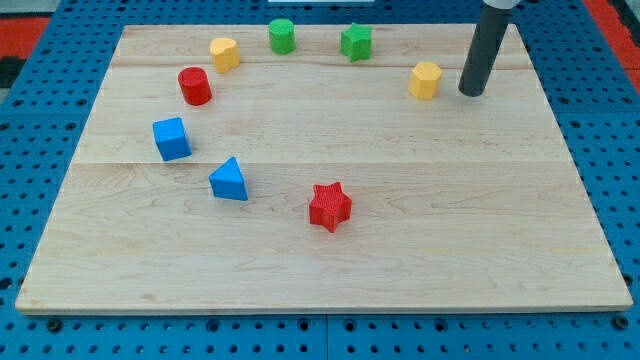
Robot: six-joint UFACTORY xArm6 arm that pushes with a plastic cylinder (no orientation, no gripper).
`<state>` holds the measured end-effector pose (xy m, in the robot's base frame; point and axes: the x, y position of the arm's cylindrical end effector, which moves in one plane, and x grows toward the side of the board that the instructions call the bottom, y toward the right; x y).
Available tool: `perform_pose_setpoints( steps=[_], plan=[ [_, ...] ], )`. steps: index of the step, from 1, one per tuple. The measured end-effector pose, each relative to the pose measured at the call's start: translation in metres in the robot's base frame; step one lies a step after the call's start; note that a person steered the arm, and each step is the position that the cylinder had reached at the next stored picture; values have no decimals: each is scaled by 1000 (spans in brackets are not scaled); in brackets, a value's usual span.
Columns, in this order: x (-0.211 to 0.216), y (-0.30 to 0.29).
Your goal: Point your arm below the yellow hexagon
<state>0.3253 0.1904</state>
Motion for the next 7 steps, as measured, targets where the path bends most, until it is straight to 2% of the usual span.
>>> perform_pose_setpoints(
  steps=[7],
  plan=[
    [-1,18]
  ],
)
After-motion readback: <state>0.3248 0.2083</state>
